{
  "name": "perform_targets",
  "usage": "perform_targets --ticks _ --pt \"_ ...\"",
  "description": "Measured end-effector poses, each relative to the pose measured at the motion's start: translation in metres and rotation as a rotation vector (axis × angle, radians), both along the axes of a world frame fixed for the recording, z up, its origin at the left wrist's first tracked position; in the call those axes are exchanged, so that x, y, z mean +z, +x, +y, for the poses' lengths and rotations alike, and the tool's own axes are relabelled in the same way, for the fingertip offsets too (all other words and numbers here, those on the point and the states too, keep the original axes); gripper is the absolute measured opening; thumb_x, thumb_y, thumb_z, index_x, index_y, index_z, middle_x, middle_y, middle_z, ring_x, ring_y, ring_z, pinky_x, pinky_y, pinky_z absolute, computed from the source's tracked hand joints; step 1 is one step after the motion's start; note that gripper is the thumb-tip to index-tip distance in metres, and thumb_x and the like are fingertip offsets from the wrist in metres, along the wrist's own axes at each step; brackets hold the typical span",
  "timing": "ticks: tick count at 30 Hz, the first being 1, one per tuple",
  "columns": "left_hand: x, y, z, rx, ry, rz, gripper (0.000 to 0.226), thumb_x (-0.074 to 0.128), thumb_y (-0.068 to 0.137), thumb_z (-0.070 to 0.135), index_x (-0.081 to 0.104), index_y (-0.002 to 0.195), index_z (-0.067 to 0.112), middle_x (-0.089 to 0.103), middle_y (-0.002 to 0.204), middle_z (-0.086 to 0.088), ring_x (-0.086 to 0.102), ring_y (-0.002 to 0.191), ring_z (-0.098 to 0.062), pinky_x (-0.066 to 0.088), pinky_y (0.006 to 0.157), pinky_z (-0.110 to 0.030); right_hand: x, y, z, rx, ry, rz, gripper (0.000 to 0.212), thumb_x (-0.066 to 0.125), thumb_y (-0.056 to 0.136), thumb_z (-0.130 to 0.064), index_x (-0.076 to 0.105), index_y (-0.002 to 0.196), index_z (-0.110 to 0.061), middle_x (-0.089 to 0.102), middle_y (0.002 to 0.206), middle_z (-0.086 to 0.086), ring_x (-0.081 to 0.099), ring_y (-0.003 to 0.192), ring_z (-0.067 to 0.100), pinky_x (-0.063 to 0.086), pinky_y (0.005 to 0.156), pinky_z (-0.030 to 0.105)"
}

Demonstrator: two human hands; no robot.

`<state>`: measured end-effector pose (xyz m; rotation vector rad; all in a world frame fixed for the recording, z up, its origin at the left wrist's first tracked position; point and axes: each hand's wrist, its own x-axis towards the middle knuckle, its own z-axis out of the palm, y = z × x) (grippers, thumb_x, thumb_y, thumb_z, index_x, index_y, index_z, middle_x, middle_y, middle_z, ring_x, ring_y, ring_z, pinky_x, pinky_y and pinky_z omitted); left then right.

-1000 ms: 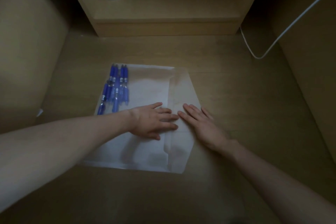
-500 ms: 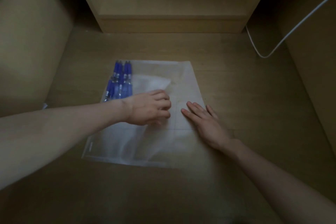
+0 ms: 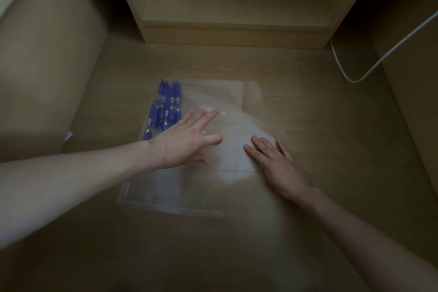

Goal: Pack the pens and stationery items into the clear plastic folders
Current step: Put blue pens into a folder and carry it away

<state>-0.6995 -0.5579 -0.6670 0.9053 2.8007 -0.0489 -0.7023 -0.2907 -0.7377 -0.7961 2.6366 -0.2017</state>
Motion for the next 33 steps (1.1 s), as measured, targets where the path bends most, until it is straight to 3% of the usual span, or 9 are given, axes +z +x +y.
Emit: perform_targets --ticks 4,8,11,14,22,26,28,30,33 --pt "0.005 -0.001 -0.007 -0.157 -0.007 0.127 0.043 0.072 0.074 0.042 0.061 0.106 0.014 0.036 0.145 -0.028 0.035 0.132 -0.048 0.03 0.105 -0.063 0.001 0.0 0.0 0.001 -0.01 0.002 0.068 -0.007 0.084 -0.033 0.01 0.15 -0.038 0.0 0.16 -0.009 -0.001 0.147 0.008 -0.009 0.115 0.033" --pt "0.018 -0.009 -0.007 -0.351 -0.036 0.241 0.035 0.062 0.077 0.046 0.063 0.098 0.018 0.054 0.133 -0.016 0.041 0.132 -0.037 0.029 0.104 -0.063 -0.002 0.0 0.001 -0.006 -0.018 0.005 0.054 0.02 0.101 -0.016 0.01 0.151 -0.037 -0.001 0.159 -0.009 -0.001 0.147 0.009 -0.01 0.115 0.033" --pt "0.018 -0.012 -0.007 -0.375 0.072 0.241 0.03 0.04 0.091 0.041 0.058 0.091 0.018 0.061 0.11 -0.009 0.049 0.125 -0.035 0.034 0.101 -0.064 -0.003 0.001 0.001 -0.009 -0.014 0.008 0.062 0.001 0.091 -0.028 0.012 0.151 -0.037 0.002 0.16 -0.008 0.0 0.147 0.009 -0.009 0.116 0.033" --pt "0.018 -0.014 -0.007 -0.373 0.099 0.237 0.032 0.033 0.095 0.04 0.056 0.089 0.019 0.059 0.099 -0.006 0.052 0.115 -0.034 0.033 0.102 -0.065 -0.002 0.001 0.001 0.008 0.012 0.011 0.073 -0.009 0.08 -0.032 0.009 0.151 -0.037 -0.001 0.159 -0.009 -0.001 0.147 0.009 -0.008 0.116 0.034" --pt "0.011 -0.005 -0.009 -0.169 0.026 0.061 0.039 0.042 0.087 0.053 0.046 0.105 0.018 0.027 0.147 -0.03 0.032 0.134 -0.047 0.024 0.107 -0.062 -0.002 0.002 0.0 0.002 -0.012 0.025 0.075 -0.007 0.079 -0.029 0.014 0.151 -0.035 0.004 0.16 -0.007 0.001 0.147 0.009 -0.008 0.115 0.033" --pt "0.008 0.002 -0.006 -0.163 0.079 0.074 0.034 0.041 0.087 0.05 0.036 0.101 0.019 0.05 0.13 -0.032 0.053 0.115 -0.049 0.042 0.093 -0.062 -0.002 0.002 0.0 0.003 -0.027 0.029 0.075 -0.007 0.079 -0.029 0.014 0.15 -0.036 0.001 0.159 -0.009 -0.003 0.144 0.005 -0.01 0.114 0.032" --pt "0.007 0.003 -0.006 -0.174 0.105 0.118 0.034 0.037 0.086 0.048 0.038 0.099 0.016 0.059 0.12 -0.03 0.061 0.104 -0.046 0.05 0.083 -0.058 -0.003 0.001 -0.002 -0.015 -0.036 0.052 0.064 0.007 0.088 -0.025 0.026 0.149 -0.032 0.012 0.158 -0.006 0.009 0.144 0.007 -0.002 0.116 0.036" --pt "0.005 0.003 -0.005 -0.177 0.134 0.141 0.034 0.036 0.086 0.047 0.039 0.099 0.015 0.06 0.118 -0.029 0.063 0.101 -0.045 0.052 0.081 -0.054 0.0 -0.001 -0.007 -0.024 -0.081 0.128 0.05 0.036 0.088 -0.016 0.054 0.134 -0.023 0.046 0.145 0.007 0.045 0.132 0.023 0.026 0.109 0.047" --pt "0.002 0.003 -0.004 -0.17 0.188 0.158 0.034 0.036 0.085 0.046 0.038 0.099 0.015 0.06 0.118 -0.029 0.063 0.101 -0.045 0.052 0.08 -0.054 0.01 -0.013 -0.019 0.008 -0.129 0.189 0.041 0.036 0.083 -0.022 0.07 0.105 -0.015 0.067 0.108 0.013 0.066 0.097 0.032 0.049 0.086 0.047"
